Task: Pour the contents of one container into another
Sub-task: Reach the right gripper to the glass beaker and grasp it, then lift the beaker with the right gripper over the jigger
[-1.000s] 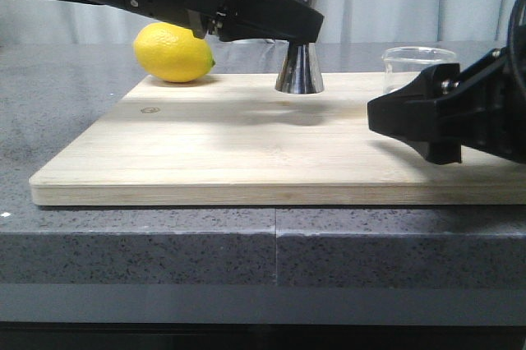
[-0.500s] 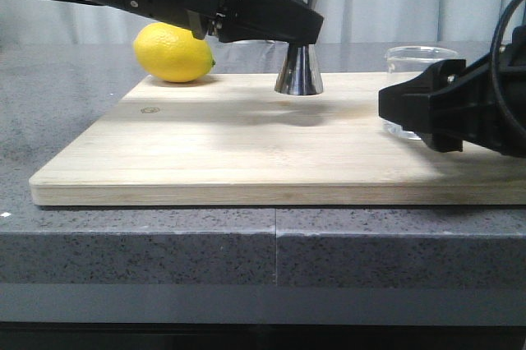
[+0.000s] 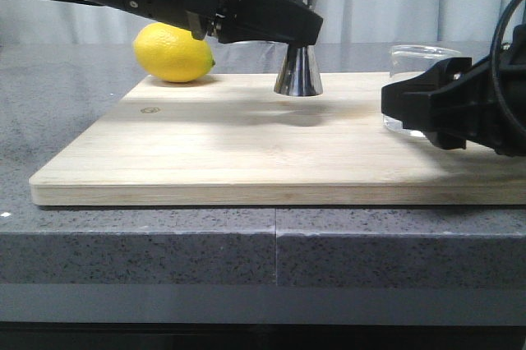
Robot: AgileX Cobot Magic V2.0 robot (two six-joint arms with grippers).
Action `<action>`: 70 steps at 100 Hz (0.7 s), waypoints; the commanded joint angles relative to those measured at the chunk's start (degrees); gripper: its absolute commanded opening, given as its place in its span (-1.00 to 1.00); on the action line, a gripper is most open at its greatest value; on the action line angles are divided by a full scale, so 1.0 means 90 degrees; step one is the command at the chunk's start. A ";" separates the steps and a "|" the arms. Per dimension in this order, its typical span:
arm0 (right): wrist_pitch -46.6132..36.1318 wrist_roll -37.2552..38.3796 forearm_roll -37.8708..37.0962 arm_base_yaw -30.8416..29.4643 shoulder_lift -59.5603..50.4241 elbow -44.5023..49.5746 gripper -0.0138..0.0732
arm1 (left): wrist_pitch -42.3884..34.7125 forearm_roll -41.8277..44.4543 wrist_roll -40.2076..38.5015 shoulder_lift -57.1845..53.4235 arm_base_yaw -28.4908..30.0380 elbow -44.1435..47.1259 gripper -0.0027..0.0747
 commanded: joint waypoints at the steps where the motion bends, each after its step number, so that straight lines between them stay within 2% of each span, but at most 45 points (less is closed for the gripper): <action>1: -0.0681 -0.0044 -0.0009 -0.0047 -0.0123 -0.0163 -0.21 | 0.0709 -0.0457 -0.0039 -0.0404 -0.0032 -0.0197 -0.99; 56: -0.0857 -0.0044 -0.0023 -0.0047 -0.0149 -0.0191 -0.22 | 0.0709 -0.0457 -0.0039 -0.0404 -0.0032 -0.0197 -0.99; 70: -0.0515 -0.0091 -0.0048 -0.0047 -0.0374 -0.0388 -0.22 | 0.0709 -0.0427 -0.0039 -0.0404 -0.0032 -0.0197 -0.99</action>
